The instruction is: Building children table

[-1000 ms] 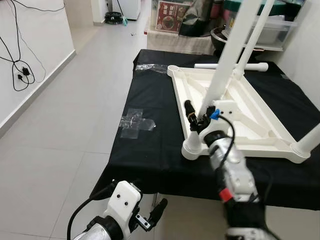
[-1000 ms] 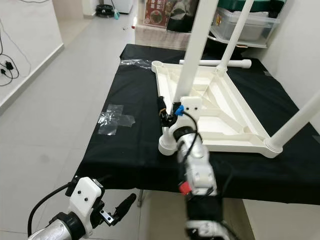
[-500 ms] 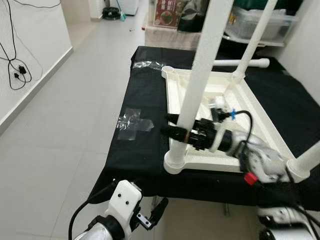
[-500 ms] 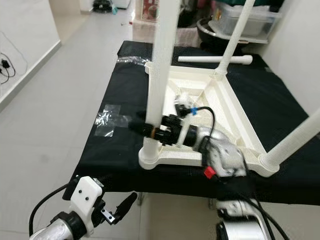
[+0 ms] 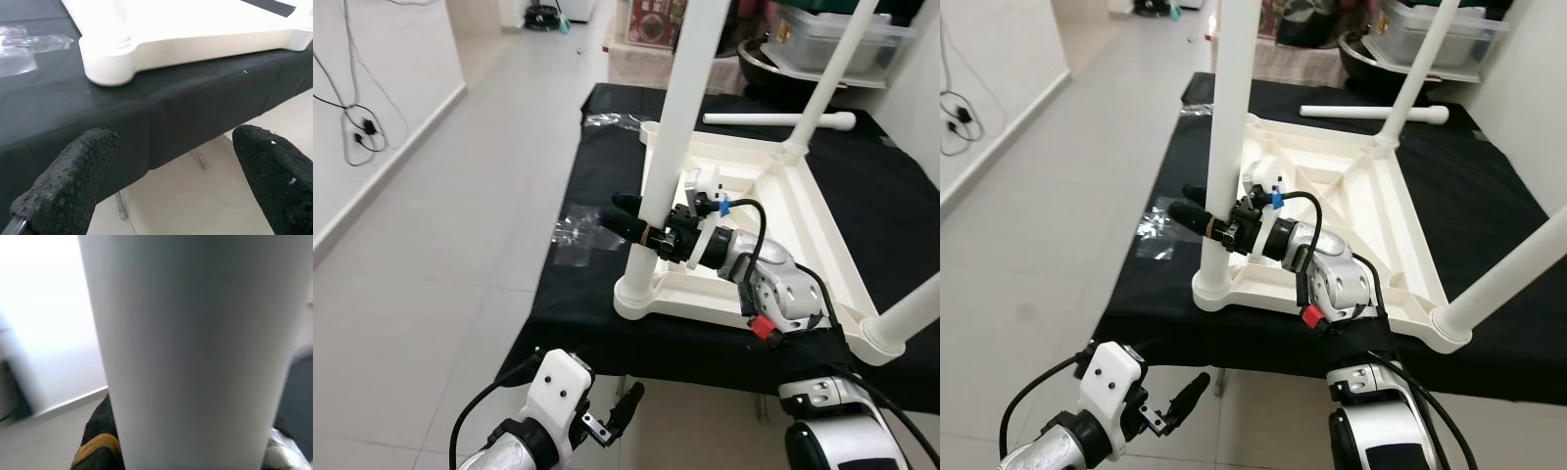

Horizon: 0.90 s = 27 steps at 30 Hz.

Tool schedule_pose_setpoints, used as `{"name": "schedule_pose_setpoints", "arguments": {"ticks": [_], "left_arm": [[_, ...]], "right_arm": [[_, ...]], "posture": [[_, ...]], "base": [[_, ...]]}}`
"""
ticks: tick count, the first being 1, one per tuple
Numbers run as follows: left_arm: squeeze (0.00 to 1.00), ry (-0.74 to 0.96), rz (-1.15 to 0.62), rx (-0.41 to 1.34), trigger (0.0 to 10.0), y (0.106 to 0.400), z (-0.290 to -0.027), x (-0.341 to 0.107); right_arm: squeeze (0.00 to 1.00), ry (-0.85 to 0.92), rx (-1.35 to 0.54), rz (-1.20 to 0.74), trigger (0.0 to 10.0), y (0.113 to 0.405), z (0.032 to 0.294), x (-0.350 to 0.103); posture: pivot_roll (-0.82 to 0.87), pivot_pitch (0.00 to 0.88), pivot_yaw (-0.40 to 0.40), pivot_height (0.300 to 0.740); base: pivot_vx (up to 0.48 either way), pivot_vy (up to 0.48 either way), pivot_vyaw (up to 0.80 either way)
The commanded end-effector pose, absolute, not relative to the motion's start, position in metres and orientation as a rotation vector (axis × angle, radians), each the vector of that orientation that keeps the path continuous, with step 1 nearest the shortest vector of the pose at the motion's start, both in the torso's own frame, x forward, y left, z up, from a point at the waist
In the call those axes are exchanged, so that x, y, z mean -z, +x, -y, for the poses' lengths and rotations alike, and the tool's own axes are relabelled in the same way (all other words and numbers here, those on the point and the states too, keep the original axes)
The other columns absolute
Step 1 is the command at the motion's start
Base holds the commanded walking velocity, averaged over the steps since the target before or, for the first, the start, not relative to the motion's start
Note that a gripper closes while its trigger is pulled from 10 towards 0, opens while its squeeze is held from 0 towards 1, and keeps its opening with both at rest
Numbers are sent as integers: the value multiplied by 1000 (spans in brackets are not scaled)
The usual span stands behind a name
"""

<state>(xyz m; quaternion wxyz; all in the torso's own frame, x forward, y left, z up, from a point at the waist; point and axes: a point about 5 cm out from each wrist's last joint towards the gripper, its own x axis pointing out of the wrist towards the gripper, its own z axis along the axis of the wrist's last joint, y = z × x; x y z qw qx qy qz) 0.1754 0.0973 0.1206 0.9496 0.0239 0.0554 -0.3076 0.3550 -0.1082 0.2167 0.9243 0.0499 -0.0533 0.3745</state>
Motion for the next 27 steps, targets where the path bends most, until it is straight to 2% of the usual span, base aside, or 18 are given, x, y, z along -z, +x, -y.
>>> {"name": "schedule_pose_setpoints", "arguments": {"ticks": [1,2,3,4,5,6,8,13,16,17,20,21,24,26,27], "left_arm": [[0,38,-123,635,10000,174,-97,-118],[0,38,-123,635,10000,174,-97,-118],[0,38,-122,639,10000,174,-97,-118],[0,38,-122,639,10000,174,-97,-118],[0,38,-123,642,10000,175,-97,-118],[0,38,-123,642,10000,175,-97,-118],[0,40,-123,645,10000,176,-97,-118],[0,42,-122,646,10000,176,-98,-118],[0,39,-119,642,10000,177,-98,-119],[0,37,-118,640,10000,177,-97,-119],[0,36,-118,639,10000,177,-98,-119],[0,35,-118,639,10000,177,-97,-119],[0,34,-118,639,10000,177,-97,-119],[0,32,-119,640,10000,178,-97,-119],[0,31,-118,641,10000,178,-96,-119]], "right_arm": [[0,129,-442,37,0,359,139,-201],[0,129,-442,37,0,359,139,-201],[0,86,-213,12,0,358,153,-196],[0,86,-213,12,0,358,153,-196],[0,64,-20,-6,0,352,163,-192],[0,64,-20,-6,0,352,163,-192],[0,70,207,-32,0,336,169,-187],[0,107,287,-45,0,323,160,-184],[0,131,311,-58,0,316,137,-183],[0,178,245,-37,10000,319,123,-186],[0,255,137,23,10000,325,109,-193],[1000,277,63,81,10000,329,107,-200],[1000,283,20,117,10000,331,107,-205],[1000,252,-14,172,10000,338,119,-212],[0,226,-51,199,10000,344,129,-215]], "posture": [[127,53,-121,740],[127,53,-121,740],[122,52,-114,740],[122,52,-114,740],[120,57,-112,740],[120,57,-112,740],[117,62,-105,740],[115,67,-107,740],[117,76,-112,740],[116,74,-115,740],[116,76,-115,740],[113,76,-115,740],[113,76,-115,740],[112,78,-115,740],[112,75,-119,740]], "base": [[0,0,0],[0,0,0],[0,0,0],[0,0,0],[0,0,0],[0,0,0],[0,0,0],[0,0,0],[0,0,0],[0,0,0],[0,0,0],[0,0,0],[0,0,0],[0,0,0],[0,0,0]]}}
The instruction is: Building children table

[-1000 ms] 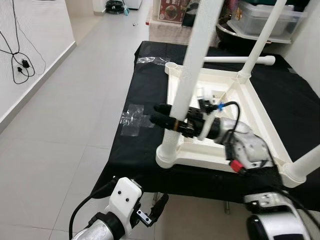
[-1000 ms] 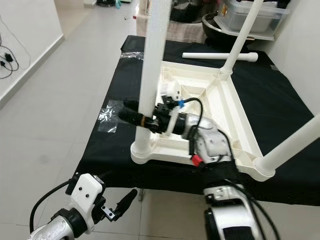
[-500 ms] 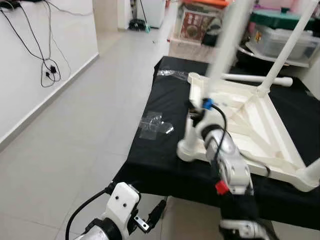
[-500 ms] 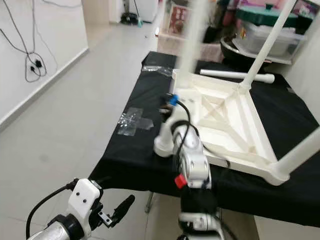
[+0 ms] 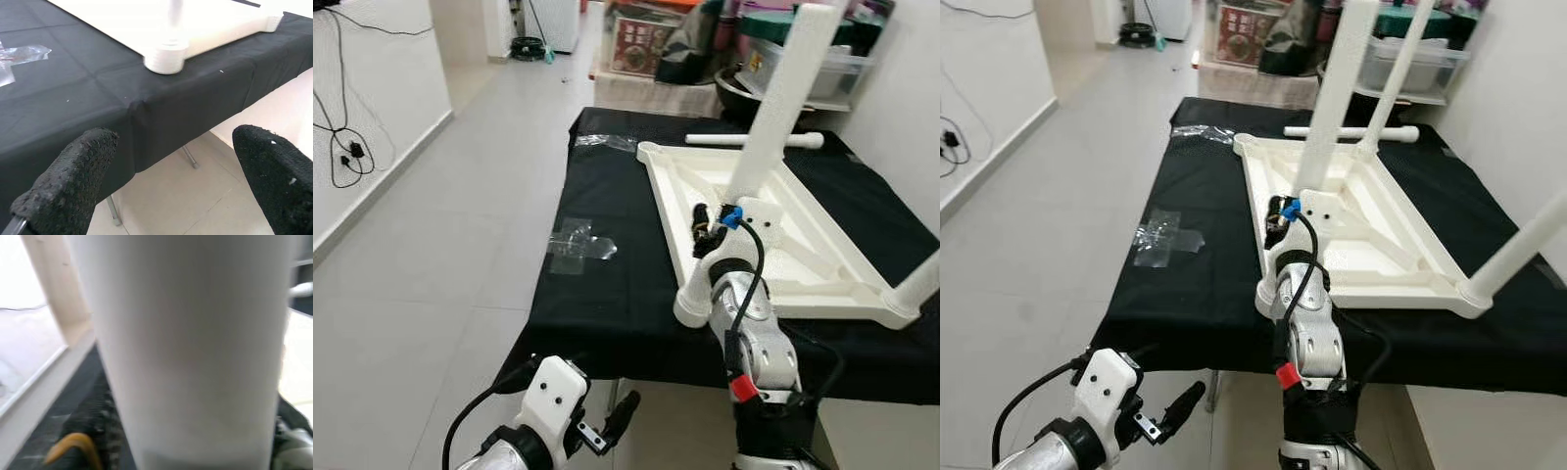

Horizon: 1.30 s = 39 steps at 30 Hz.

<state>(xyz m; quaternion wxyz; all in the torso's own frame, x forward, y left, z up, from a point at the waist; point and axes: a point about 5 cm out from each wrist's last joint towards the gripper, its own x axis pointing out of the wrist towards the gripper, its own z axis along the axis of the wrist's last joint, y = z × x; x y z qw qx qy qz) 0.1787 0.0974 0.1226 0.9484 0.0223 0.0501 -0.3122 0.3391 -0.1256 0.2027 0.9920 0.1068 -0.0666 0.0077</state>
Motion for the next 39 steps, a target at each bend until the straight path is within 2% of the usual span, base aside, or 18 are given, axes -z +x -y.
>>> {"name": "schedule_pose_setpoints", "arguments": {"ticks": [1,4,5,7,8,9,11,12,15,20,24,25,29,33,35,36,38,39], "left_arm": [[0,31,-118,641,10000,178,-96,-119],[0,29,-117,641,10000,178,-96,-119],[0,29,-117,641,10000,178,-96,-119],[0,28,-118,642,10000,178,-96,-119],[0,27,-118,643,10000,178,-96,-119],[0,27,-118,643,10000,178,-96,-119],[0,28,-117,644,10000,178,-96,-120],[0,28,-117,644,10000,178,-96,-120],[0,32,-116,641,10000,177,-96,-121],[0,32,-118,639,10000,176,-97,-121],[0,30,-120,640,10000,175,-97,-121],[0,29,-121,640,10000,175,-97,-121],[0,29,-120,638,10000,175,-97,-122],[0,28,-122,639,10000,175,-97,-122],[0,27,-122,639,10000,176,-97,-122],[0,27,-123,641,10000,176,-97,-121],[0,27,-123,641,10000,176,-97,-121],[0,27,-123,643,10000,177,-97,-121]], "right_arm": [[0,226,-51,199,10000,344,129,-215],[0,234,-293,204,10000,353,146,-218],[0,234,-293,204,10000,353,146,-218],[0,263,-572,110,10000,350,148,-212],[0,249,-684,67,10000,346,148,-208],[0,249,-684,67,10000,346,148,-208],[0,225,-889,-2,10000,336,146,-201],[0,225,-889,-2,10000,336,146,-201],[0,130,-1095,-56,10000,327,135,-189],[0,83,-1176,-71,10000,330,124,-182],[0,94,-1160,-34,10000,338,117,-185],[0,115,-1091,-8,0,344,115,-188],[0,140,-955,36,0,353,116,-193],[0,119,-624,79,0,356,128,-195],[0,109,-571,86,0,356,131,-196],[0,64,-430,82,0,355,140,-193],[0,64,-430,82,0,355,140,-193],[0,37,-237,68,0,353,154,-189]], "posture": [[112,75,-119,740],[111,75,-117,740],[111,75,-117,740],[115,82,-115,740],[115,82,-115,740],[115,82,-115,740],[120,84,-120,740],[120,84,-120,740],[129,87,-121,740],[136,89,-121,740],[138,90,-121,740],[144,96,-126,740],[144,99,-126,740],[133,99,-124,740],[133,99,-124,740],[122,98,-115,740],[122,98,-115,740],[122,98,-115,740]], "base": [[0,0,0],[0,0,0],[0,0,0],[0,0,0],[0,0,0],[0,0,0],[0,0,0],[0,0,0],[0,0,0],[0,0,0],[0,0,0],[0,0,0],[0,0,0],[0,0,0],[0,0,0],[0,0,0],[0,0,0],[0,0,0]]}}
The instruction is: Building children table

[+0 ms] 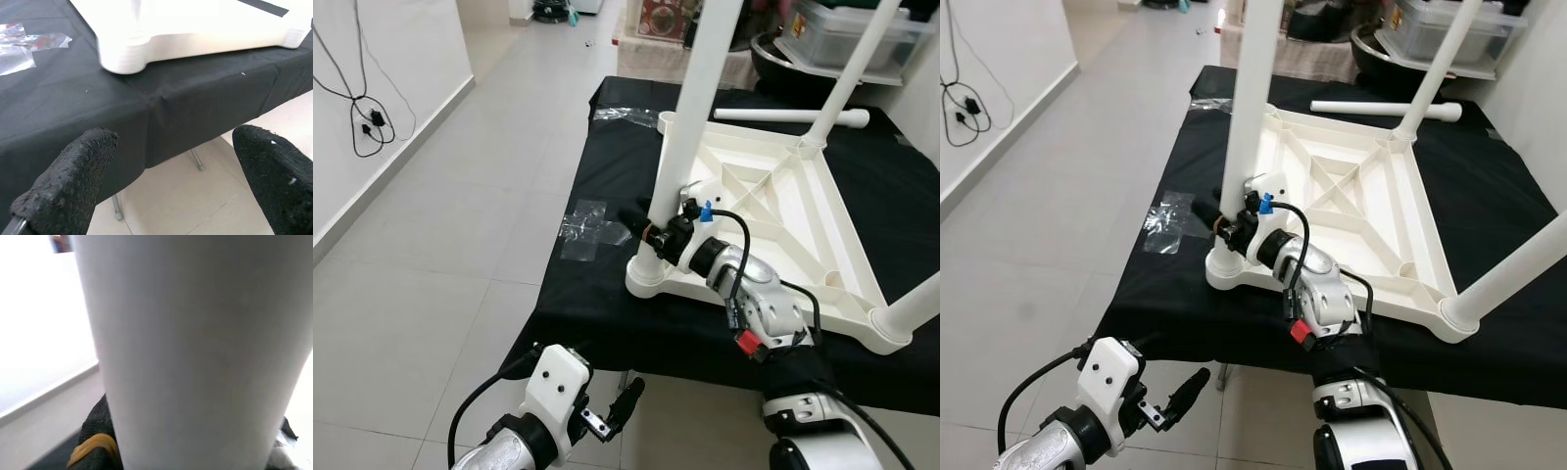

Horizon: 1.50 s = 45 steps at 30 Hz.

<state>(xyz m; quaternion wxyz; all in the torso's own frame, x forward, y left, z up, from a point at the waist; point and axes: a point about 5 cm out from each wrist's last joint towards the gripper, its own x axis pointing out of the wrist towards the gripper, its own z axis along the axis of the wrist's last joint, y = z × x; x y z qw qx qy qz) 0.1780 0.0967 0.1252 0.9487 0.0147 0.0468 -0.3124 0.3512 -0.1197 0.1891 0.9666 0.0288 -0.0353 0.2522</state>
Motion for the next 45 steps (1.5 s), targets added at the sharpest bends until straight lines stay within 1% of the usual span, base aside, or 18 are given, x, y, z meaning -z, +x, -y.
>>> {"name": "schedule_pose_setpoints", "arguments": {"ticks": [1,3,4,6,14,15,16,19,21,22,30,33,34,38,40,43,44,45], "left_arm": [[0,27,-123,643,10000,177,-97,-121],[0,26,-125,647,10000,177,-97,-121],[0,26,-125,647,10000,177,-97,-121],[0,28,-124,647,10000,177,-97,-121],[0,30,-124,645,10000,176,-97,-121],[0,28,-124,645,10000,176,-97,-121],[0,28,-125,645,10000,177,-97,-121],[0,26,-126,645,10000,176,-97,-121],[0,26,-125,645,10000,176,-97,-121],[0,25,-126,644,10000,176,-97,-121],[0,26,-126,646,10000,176,-97,-121],[0,27,-127,648,10000,176,-97,-120],[0,27,-127,648,10000,176,-97,-120],[0,29,-127,650,10000,176,-97,-120],[0,31,-127,650,10000,176,-97,-120],[0,33,-127,649,10000,176,-97,-120],[0,35,-126,646,10000,176,-97,-120],[0,35,-126,646,10000,176,-97,-120]], "right_arm": [[0,37,-237,68,0,353,154,-189],[0,14,173,30,0,337,180,-179],[0,14,173,30,0,337,180,-179],[0,55,381,-8,0,323,184,-173],[0,112,474,-63,0,317,168,-172],[0,146,426,-36,9490,321,162,-175],[969,169,397,-16,10000,323,157,-178],[1000,171,355,43,10000,325,155,-185],[1000,140,363,82,10000,326,158,-193],[0,123,355,118,10000,328,163,-198],[0,103,295,229,10000,338,189,-213],[0,191,-125,236,10000,350,191,-219],[0,191,-125,236,10000,350,191,-219],[0,275,-428,164,10000,346,180,-214],[0,219,-757,69,10000,330,161,-201],[0,183,-890,24,10000,322,154,-195],[0,139,-1164,-76,10000,303,141,-183],[0,139,-1164,-76,10000,303,141,-183]], "posture": [[122,98,-115,740],[121,96,-116,740],[121,96,-116,740],[127,98,-118,740],[128,99,-116,740],[128,99,-116,740],[128,99,-116,740],[125,99,-117,740],[125,96,-119,740],[124,95,-120,740],[128,86,-118,740],[128,79,-116,740],[128,79,-116,740],[131,80,-118,740],[138,81,-120,740],[142,82,-120,740],[146,84,-120,740],[146,84,-120,740]], "base": [[0,0,0],[0,0,0],[0,0,0],[0,0,0],[0,0,0],[0,0,0],[0,0,0],[0,0,0],[0,0,0],[0,0,0],[0,0,0],[0,0,0],[0,0,0],[0,0,0],[0,0,0],[0,0,0],[0,0,0],[0,0,0]]}}
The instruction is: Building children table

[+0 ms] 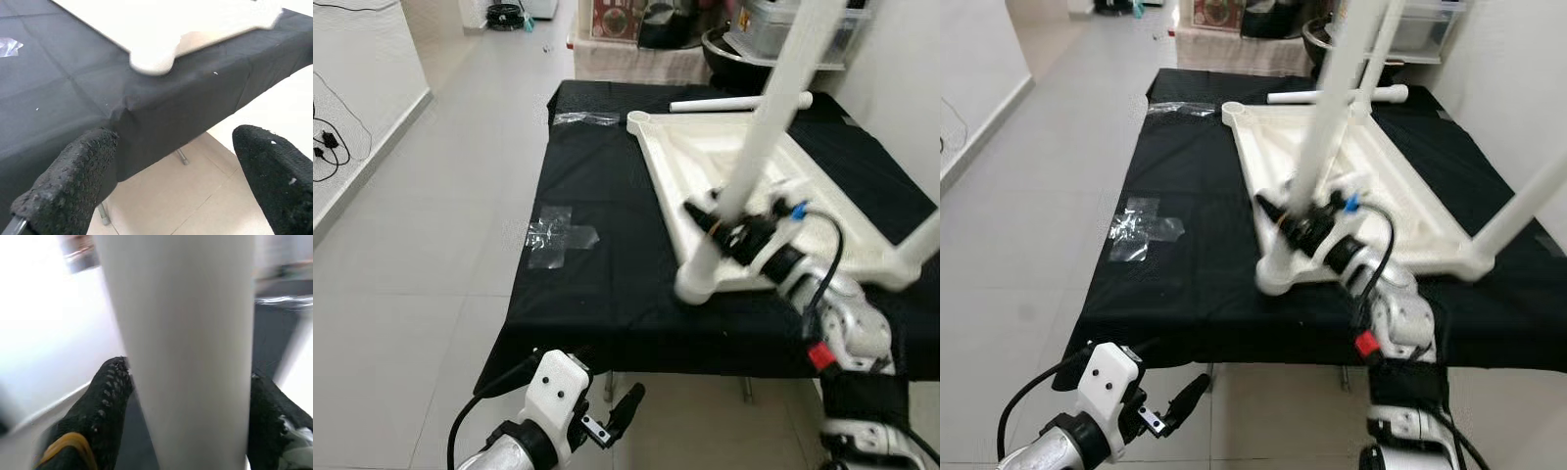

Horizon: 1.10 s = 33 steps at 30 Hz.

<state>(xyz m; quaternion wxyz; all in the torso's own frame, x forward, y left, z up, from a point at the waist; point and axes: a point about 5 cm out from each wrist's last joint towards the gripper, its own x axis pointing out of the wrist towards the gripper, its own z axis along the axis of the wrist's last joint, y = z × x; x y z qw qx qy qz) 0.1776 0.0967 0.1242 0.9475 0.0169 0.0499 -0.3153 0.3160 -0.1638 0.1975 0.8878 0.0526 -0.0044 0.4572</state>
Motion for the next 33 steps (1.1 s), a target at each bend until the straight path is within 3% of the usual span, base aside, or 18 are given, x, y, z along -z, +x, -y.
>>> {"name": "schedule_pose_setpoints", "arguments": {"ticks": [1,6,7,8,10,13,15,19,20,21,22,23,27,33], "left_arm": [[0,36,-127,645,10000,175,-97,-120],[0,36,-127,645,10000,175,-97,-120],[0,35,-127,645,10000,175,-97,-121],[0,35,-127,644,10000,175,-98,-121],[0,35,-127,644,10000,175,-98,-121],[0,34,-128,644,10000,175,-98,-120],[0,34,-128,644,10000,175,-97,-120],[0,31,-130,646,10000,175,-97,-120],[0,31,-130,646,10000,175,-97,-120],[0,30,-130,646,10000,176,-98,-120],[0,30,-130,646,10000,176,-98,-120],[0,30,-131,647,10000,176,-98,-120],[0,31,-132,646,10000,176,-98,-120],[0,31,-131,647,10000,176,-97,-120]], "right_arm": [[0,136,-1225,-107,10000,300,139,-180],[0,111,-1285,-117,10000,302,134,-177],[0,68,-1214,-93,2902,311,131,-175],[0,28,-1095,-69,0,322,129,-173],[0,28,-1095,-69,0,322,129,-173],[0,-14,-692,-11,0,347,139,-172],[0,-19,-624,-2,0,350,143,-173],[0,42,-275,-14,0,352,164,-172],[0,42,-275,-14,0,352,164,-172],[0,62,-128,-24,0,350,172,-171],[0,62,-128,-24,0,350,172,-171],[0,93,186,-25,0,336,183,-172],[0,140,385,-29,0,322,180,-172],[0,170,387,-15,0,321,154,-173]], "posture": [[146,86,-119,740],[147,84,-121,740],[145,89,-119,740],[144,91,-120,740],[144,91,-120,740],[145,89,-120,740],[145,89,-120,740],[133,89,-118,740],[133,89,-118,740],[131,91,-116,740],[131,91,-116,740],[135,91,-115,740],[134,89,-115,740],[136,89,-119,740]], "base": [[0,0,0],[0,0,0],[0,0,0],[0,0,0],[0,0,0],[0,0,0],[0,0,0],[0,0,0],[0,0,0],[0,0,0],[0,0,0],[0,0,0],[0,0,0],[0,0,0]]}}
